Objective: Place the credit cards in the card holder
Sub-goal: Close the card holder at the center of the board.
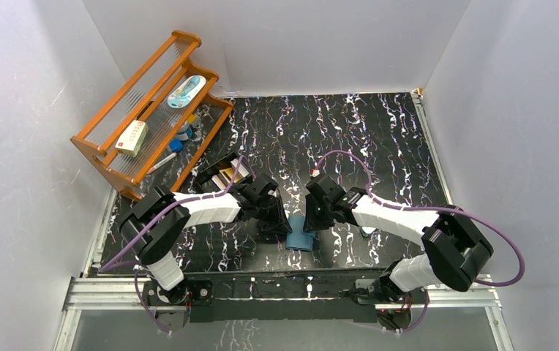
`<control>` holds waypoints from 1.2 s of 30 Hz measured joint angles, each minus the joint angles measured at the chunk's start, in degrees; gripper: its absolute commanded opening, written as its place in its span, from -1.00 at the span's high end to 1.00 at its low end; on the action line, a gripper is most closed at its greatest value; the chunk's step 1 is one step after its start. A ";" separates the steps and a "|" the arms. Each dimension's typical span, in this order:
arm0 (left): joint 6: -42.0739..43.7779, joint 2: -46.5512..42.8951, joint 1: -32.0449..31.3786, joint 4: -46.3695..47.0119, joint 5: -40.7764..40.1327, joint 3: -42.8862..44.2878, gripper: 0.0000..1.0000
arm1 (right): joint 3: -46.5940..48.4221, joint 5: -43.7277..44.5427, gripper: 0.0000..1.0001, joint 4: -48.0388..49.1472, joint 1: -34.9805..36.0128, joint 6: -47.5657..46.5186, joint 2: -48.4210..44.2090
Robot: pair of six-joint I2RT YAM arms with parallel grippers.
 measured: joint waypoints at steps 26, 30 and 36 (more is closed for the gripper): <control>-0.02 0.39 -0.26 -0.90 -0.15 0.74 0.59 | -0.09 -3.04 0.55 1.25 0.52 -0.09 1.11; -0.04 0.39 -0.31 -0.90 -0.17 0.76 0.59 | -0.07 -2.89 0.58 1.29 0.66 -0.13 1.22; -0.04 0.42 -0.37 -0.94 -0.22 0.83 0.60 | 0.42 -2.49 0.63 0.98 0.76 -0.15 1.75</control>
